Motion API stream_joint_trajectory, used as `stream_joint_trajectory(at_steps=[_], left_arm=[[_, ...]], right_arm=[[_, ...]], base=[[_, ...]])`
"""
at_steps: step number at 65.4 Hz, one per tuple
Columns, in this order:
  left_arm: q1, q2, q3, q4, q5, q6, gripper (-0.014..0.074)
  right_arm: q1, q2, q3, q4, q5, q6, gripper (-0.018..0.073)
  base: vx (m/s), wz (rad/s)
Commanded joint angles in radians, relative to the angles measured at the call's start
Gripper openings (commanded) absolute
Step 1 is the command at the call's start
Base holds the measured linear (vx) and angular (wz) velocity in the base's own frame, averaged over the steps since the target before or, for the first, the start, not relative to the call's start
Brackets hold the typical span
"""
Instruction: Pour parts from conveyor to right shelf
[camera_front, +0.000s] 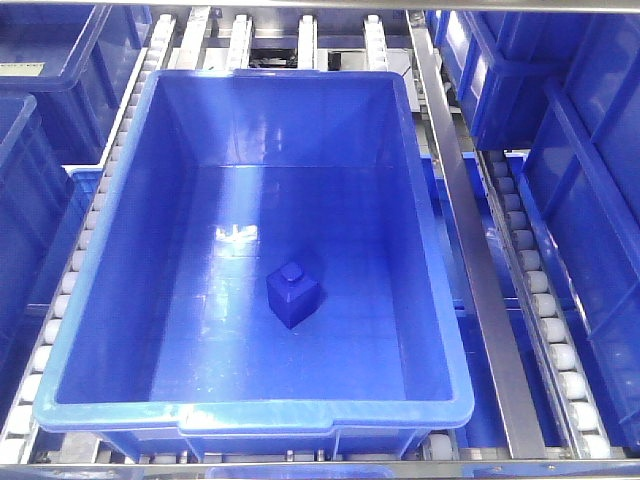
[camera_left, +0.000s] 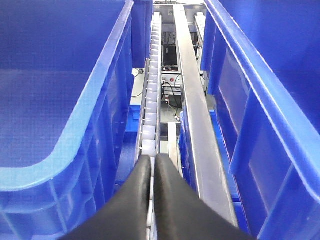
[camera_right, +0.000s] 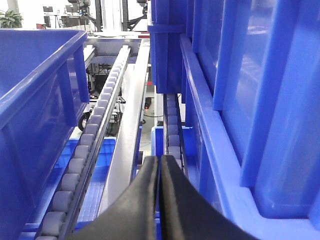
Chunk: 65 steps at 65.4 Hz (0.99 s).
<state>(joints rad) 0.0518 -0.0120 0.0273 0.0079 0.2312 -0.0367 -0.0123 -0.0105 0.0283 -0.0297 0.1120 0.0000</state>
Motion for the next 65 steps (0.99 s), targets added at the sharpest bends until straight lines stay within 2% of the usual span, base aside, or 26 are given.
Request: stream_joint_trajectory(at_steps=[1,65], left_arm=[[-0.007,-0.013,-0.02,-0.008,-0.074,-0.008,-0.0006],[-0.007,-0.013,-0.02,-0.008,-0.074,-0.008,-0.0006]], right_arm=[[-0.001,-0.013,0.008,-0.005,-0.071,-0.005,-0.0009],[-0.001,-0.013,0.008,-0.005,-0.072,-0.005,-0.0009]], base=[[0.0,0.0],[0.0,0.0]])
